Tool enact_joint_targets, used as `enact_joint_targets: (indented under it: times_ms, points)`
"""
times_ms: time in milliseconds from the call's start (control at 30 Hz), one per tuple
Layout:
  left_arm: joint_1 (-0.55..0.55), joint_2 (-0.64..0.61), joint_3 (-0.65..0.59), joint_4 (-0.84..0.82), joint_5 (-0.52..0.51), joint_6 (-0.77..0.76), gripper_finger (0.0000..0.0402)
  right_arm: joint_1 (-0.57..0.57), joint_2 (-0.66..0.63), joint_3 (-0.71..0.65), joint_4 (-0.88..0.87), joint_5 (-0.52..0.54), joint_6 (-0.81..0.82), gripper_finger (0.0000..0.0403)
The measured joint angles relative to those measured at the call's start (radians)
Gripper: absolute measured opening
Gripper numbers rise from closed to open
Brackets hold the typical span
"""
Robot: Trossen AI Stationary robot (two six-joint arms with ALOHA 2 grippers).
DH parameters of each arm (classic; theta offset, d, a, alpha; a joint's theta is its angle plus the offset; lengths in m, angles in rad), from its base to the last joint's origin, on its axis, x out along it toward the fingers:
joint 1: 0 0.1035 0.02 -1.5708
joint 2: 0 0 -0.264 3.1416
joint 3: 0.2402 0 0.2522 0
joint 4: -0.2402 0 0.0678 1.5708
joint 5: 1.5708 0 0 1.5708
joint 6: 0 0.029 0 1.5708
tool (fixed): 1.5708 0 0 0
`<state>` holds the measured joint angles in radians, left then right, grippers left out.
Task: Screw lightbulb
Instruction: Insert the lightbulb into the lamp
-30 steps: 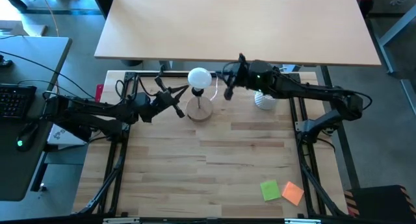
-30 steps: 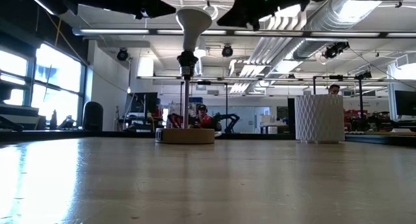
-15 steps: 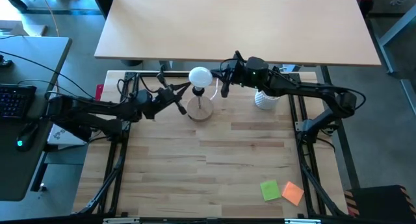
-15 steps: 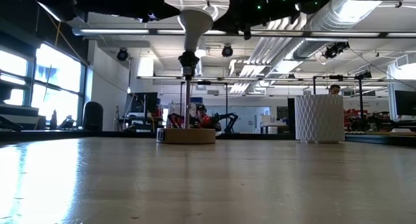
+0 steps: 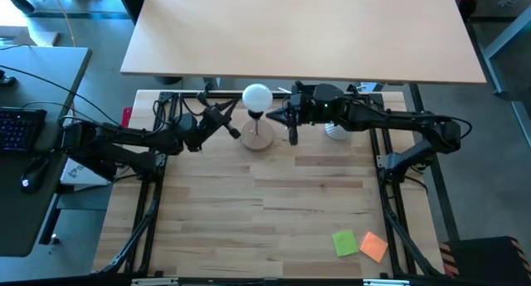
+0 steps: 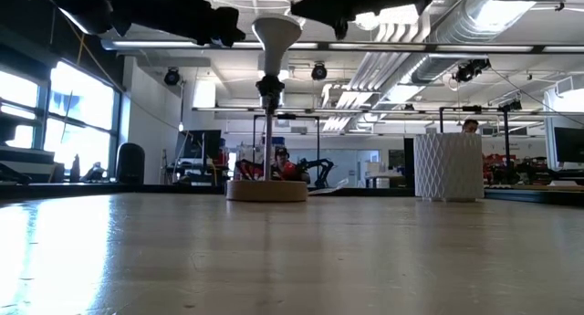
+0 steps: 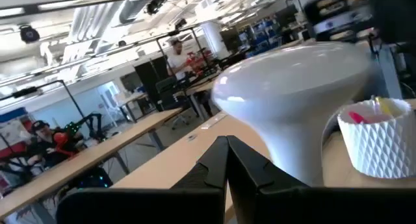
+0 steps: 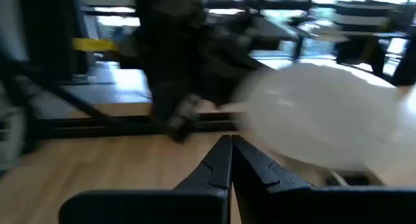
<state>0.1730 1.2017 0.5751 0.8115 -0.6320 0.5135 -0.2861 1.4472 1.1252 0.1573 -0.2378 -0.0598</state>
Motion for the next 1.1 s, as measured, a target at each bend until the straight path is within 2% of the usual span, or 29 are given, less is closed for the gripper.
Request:
enact_joint_targets:
  times_ms: [100, 167, 367, 500, 600, 667, 833, 900, 967, 1100]
  points:
    - [0.006, -0.005, 0.001, 0.003, -0.013, -0.004, 0.0000, 0.020, -0.021, 0.000, 0.002, -0.112, -0.043, 0.0000]
    - [0.004, -0.003, 0.001, -0.014, -0.012, -0.005, 0.0000, 0.033, -0.028, 0.000, -0.017, -0.129, -0.077, 0.0000]
    - [-0.011, -0.003, 0.001, -0.070, -0.010, -0.018, 0.0000, 0.029, -0.027, -0.018, -0.126, -0.024, -0.143, 0.0000]
    - [-0.013, -0.004, 0.001, -0.120, -0.006, -0.069, 0.0000, -0.002, -0.022, -0.127, -0.038, 0.083, -0.112, 0.0013]
    - [-0.016, -0.004, 0.001, -0.150, -0.002, -0.106, 0.0000, -0.052, -0.009, -0.215, 0.156, 0.101, -0.072, 0.0049]
    - [-0.017, -0.004, 0.001, -0.150, 0.027, -0.121, 0.0000, -0.079, 0.020, -0.246, 0.283, 0.075, -0.065, 0.0087]
    - [-0.002, 0.001, 0.001, -0.157, 0.087, -0.164, 0.0000, -0.118, 0.146, -0.202, 0.439, -0.052, -0.027, 0.0195]
    - [0.006, 0.014, 0.001, -0.164, 0.088, -0.173, 0.0000, -0.121, 0.198, -0.159, 0.445, -0.056, -0.027, 0.0229]
    - [0.014, 0.026, 0.000, -0.173, 0.087, -0.188, 0.0000, -0.120, 0.244, -0.113, 0.446, -0.050, -0.029, 0.0250]
    - [0.035, 0.064, 0.000, -0.168, 0.091, -0.217, 0.0000, -0.119, 0.323, -0.033, 0.445, -0.042, -0.052, 0.0258]
